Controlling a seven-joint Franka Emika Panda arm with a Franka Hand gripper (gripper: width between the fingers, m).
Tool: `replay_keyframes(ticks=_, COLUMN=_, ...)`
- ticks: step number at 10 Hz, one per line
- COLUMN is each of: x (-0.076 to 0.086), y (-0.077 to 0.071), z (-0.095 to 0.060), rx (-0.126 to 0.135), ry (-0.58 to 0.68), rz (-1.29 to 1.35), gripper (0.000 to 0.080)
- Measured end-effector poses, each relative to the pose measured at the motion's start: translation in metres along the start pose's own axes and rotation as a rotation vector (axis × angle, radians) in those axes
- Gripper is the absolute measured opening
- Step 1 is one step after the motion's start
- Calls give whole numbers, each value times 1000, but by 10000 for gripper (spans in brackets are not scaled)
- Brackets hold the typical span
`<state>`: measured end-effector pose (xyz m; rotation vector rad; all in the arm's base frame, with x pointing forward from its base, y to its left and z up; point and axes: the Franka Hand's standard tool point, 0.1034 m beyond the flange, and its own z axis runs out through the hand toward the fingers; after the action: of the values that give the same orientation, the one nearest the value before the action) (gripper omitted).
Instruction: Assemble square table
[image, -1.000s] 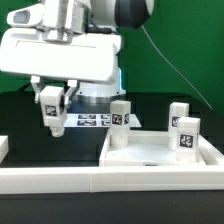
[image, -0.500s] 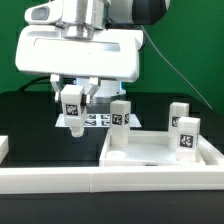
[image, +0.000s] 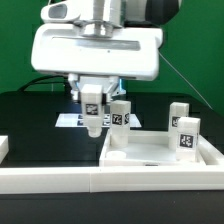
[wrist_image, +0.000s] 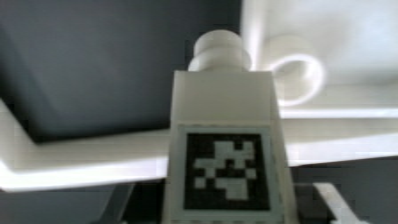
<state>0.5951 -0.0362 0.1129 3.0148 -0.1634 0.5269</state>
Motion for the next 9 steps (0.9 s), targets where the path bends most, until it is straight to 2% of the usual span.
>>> replay_keyframes(ticks=1, x=0, y=6, z=1, rx=-12, ry=36, rz=13, gripper=290)
replay_keyframes(ticks=2, x=-3, y=6, z=2, rx=-13, ry=33, rz=11, gripper=290)
replay_keyframes(ticks=4, x=4, y=9, z=-2, rx=-44, ry=164, rz=-3, gripper=290)
replay_keyframes(ticks=5, x=2, y=4, z=-3, rx=-56, ry=234, rz=-20, gripper=290)
replay_keyframes(ticks=6, x=-3, y=-7, z=1, rx=-36, ry=193, rz=-17, gripper=290)
replay_keyframes(ticks=8, x=4, y=-25, z=-2, rx=-12, ry=206, rz=-16, gripper=290)
replay_keyframes(ticks=9, x=8, y=-25, z=-5, rx=-3, ry=206, rz=-1, gripper=290)
